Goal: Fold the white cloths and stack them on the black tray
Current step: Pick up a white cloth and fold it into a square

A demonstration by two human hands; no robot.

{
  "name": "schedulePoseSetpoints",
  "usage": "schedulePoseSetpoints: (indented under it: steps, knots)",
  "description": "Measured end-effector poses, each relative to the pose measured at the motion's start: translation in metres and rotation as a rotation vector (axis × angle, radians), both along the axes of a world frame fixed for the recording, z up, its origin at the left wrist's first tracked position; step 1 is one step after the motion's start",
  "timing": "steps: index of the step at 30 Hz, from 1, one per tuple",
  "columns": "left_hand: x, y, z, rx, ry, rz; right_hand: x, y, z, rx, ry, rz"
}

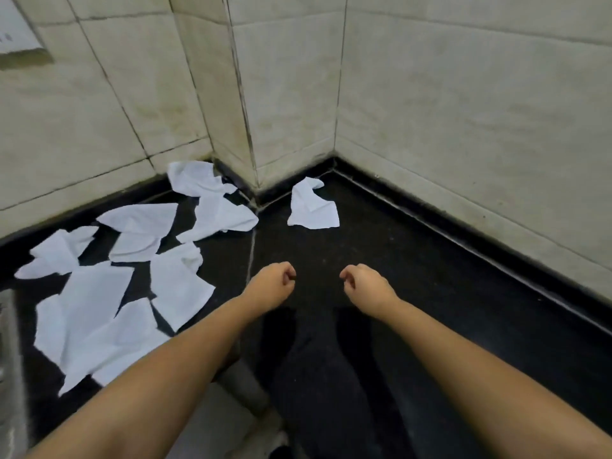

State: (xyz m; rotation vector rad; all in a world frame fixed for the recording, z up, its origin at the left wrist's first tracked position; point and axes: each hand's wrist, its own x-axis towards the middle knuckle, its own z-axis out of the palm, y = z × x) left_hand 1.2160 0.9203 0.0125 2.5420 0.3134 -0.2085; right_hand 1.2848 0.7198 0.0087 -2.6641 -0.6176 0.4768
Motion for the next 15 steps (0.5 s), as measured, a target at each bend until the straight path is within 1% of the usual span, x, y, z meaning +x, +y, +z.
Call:
schedulePoseSetpoints:
  steps: [3,8,10,12,15]
  knots:
    - [0.065,0.036,-0.015,0.052,-0.029,-0.065,0.060,0.042,-0.012,-0.041,-0.021,-0.061]
    - [0.148,0.068,-0.040,0.263,-0.114,-0.216,0.132,0.097,-0.029,-0.101,-0.079,-0.125]
    - [0.168,0.073,-0.051,0.334,-0.109,-0.256,0.148,0.108,-0.037,-0.147,-0.105,-0.124]
    - [0.181,0.077,-0.061,0.384,-0.061,-0.296,0.159,0.111,-0.045,-0.209,-0.113,-0.099]
    - [0.194,0.083,-0.069,0.377,-0.040,-0.305,0.165,0.108,-0.056,-0.258,-0.132,-0.081]
